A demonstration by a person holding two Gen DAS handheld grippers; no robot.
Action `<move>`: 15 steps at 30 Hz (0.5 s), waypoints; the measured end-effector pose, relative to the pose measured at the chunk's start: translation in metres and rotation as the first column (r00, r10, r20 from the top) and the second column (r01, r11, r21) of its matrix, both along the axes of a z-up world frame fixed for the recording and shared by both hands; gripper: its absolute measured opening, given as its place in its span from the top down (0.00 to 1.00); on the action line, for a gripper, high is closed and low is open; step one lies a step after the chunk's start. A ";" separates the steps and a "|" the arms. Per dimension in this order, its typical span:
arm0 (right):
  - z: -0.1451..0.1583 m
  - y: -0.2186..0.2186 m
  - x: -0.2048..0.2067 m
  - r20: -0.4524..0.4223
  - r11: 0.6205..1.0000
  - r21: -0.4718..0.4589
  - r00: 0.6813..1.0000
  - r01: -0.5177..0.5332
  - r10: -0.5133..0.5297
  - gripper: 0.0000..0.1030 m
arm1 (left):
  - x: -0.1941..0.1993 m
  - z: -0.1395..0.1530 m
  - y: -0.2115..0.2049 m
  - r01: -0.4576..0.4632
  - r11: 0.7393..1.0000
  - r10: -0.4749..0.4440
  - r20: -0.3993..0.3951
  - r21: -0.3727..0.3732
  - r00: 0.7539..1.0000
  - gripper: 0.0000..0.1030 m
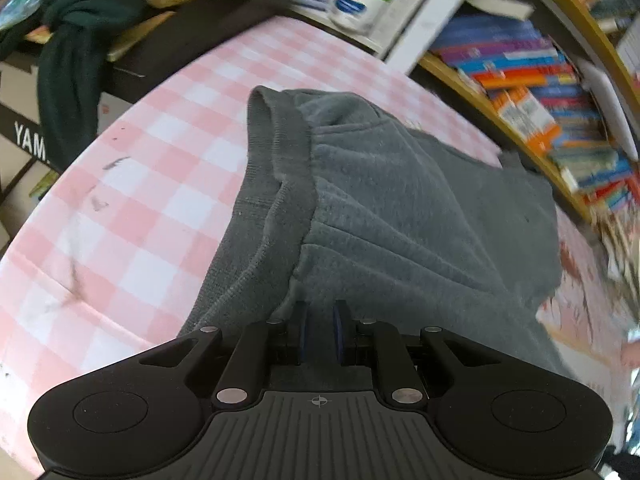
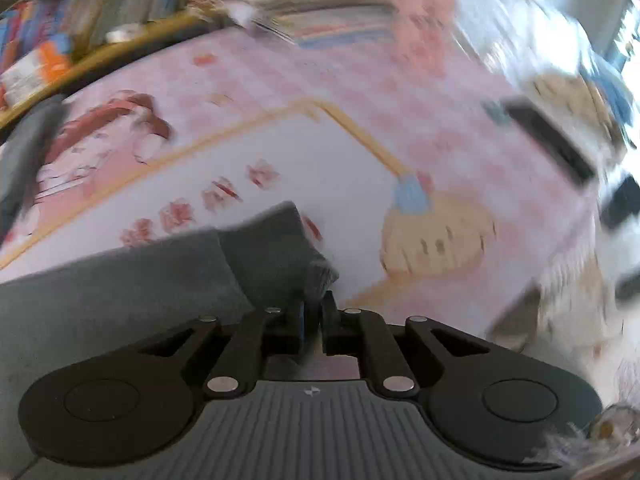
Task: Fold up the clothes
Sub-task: 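Lower the sweatshirt onto the table with both grippers, spreading it flat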
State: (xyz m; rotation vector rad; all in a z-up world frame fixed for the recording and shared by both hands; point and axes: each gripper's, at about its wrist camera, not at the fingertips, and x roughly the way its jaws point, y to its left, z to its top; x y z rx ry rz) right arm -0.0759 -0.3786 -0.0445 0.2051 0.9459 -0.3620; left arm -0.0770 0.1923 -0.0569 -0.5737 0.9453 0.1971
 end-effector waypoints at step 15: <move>0.027 0.084 0.027 0.128 0.907 -0.013 0.899 -0.420 0.418 0.58 | 0.010 0.021 0.000 0.021 0.941 -0.041 0.052 0.337 0.998 0.72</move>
